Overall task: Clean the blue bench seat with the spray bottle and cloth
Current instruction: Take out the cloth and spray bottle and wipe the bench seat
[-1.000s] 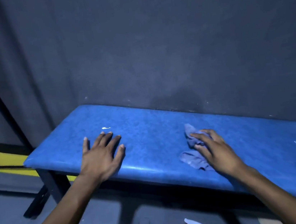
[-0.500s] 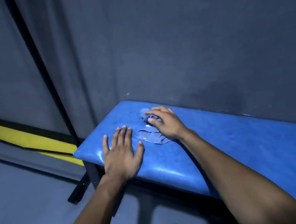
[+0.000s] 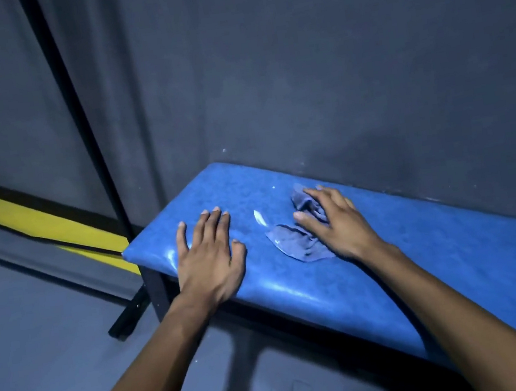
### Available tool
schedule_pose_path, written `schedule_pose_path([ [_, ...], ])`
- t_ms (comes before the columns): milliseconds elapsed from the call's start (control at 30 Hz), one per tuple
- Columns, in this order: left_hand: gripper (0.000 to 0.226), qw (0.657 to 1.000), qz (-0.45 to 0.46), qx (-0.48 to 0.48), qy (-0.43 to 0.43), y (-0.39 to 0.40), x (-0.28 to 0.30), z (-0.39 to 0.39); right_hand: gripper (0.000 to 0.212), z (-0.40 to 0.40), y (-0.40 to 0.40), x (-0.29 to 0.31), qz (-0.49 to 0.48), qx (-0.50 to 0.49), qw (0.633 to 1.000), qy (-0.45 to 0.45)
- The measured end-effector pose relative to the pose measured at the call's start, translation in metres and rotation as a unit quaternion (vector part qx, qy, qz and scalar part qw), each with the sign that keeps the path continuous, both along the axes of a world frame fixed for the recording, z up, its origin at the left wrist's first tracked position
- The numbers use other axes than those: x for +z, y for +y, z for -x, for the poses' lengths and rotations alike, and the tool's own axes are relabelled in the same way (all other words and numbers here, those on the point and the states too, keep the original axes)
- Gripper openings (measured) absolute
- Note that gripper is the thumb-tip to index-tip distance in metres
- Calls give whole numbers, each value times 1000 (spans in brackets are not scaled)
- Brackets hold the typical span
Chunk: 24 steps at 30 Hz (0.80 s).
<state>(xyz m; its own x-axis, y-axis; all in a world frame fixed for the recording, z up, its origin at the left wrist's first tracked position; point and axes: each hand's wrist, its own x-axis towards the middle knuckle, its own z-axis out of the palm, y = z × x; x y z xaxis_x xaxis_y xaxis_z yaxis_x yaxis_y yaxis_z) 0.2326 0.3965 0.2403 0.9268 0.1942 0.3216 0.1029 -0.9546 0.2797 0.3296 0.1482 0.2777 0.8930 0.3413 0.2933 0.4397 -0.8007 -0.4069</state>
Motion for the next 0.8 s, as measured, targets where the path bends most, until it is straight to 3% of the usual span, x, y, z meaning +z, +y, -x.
schedule_pose_path([
  [100, 83, 1000, -7, 0, 7, 1, 0, 0, 82, -25, 63, 1, 4, 30, 1000, 2],
  [200, 84, 1000, -9, -3, 12, 2, 1, -1, 76, -26, 100, 5, 33, 100, 994, 0],
  [300, 83, 1000, -14, -8, 13, 4, 1, 0, 64, 13, 81, 10, 57, 189, 980, -32],
  [433, 80, 1000, -9, -9, 0, 4, -1, -1, 67, 53, 24, 14, 100, 249, 963, -25],
  [533, 77, 1000, 1, -7, -5, 3, -2, -2, 52, 21, 24, 13, 91, 207, 973, -47],
  [700, 77, 1000, -2, -1, -14, 2, -2, -1, 50, -90, 76, 6, 50, 24, 998, -17],
  [800, 81, 1000, -4, -4, -5, 2, 0, -1, 47, -103, 96, 7, 41, 31, 999, -14],
])
